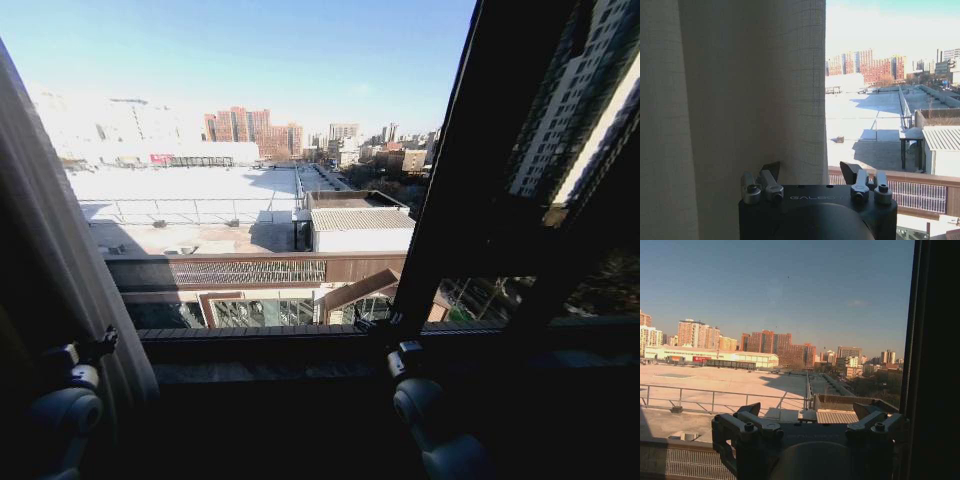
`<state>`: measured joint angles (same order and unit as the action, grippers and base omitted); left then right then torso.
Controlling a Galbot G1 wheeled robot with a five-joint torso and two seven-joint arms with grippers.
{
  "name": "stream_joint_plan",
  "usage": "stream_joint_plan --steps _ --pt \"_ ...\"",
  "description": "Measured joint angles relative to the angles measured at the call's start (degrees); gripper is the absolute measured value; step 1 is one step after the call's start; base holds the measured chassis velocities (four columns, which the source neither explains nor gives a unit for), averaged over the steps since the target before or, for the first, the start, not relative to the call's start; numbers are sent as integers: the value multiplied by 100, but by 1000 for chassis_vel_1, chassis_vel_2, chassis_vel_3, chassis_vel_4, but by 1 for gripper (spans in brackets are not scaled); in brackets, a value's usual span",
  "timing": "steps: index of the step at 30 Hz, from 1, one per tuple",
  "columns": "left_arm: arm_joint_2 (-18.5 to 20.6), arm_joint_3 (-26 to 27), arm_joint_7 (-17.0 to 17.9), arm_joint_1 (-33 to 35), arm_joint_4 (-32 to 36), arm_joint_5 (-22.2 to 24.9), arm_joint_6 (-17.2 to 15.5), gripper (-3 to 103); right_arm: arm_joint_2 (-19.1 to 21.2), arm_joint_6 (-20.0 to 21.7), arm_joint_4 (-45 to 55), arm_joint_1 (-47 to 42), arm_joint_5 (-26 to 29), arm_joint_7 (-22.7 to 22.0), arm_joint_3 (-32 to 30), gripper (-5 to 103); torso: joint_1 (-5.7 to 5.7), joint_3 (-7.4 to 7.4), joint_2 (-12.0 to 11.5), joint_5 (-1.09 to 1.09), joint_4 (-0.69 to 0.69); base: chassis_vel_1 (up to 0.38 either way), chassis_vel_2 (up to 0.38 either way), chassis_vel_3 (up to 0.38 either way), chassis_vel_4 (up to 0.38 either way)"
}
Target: Open the curtains by pulling them apart, changing their state from closed to fully open.
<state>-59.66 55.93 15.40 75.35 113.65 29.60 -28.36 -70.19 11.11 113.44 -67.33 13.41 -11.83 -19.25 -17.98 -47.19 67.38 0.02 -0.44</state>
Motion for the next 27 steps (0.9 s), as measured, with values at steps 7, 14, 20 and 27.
stream_joint_plan --steps 7,14,20,27 --pt "435 -114 -363 -236 -527 -144 413 94 -23 -62 -6 -136 -5 -2 -53 100 0 0 0 -1 0 0 0 0 0" --pt "608 -63 -972 -260 -889 -132 814 84 -26 -94 -10 -176 -8 -11 -104 100 0 0 0 -1 1 0 0 0 0" --pt "605 -29 -962 -236 -915 -99 818 60 -43 -97 -6 -186 -12 -16 -100 100 0 0 0 -1 1 0 0 0 0" --pt "603 -13 -921 -229 -915 -76 810 34 -46 -102 24 -238 -20 -19 -104 100 -1 0 0 -1 1 0 0 0 0"
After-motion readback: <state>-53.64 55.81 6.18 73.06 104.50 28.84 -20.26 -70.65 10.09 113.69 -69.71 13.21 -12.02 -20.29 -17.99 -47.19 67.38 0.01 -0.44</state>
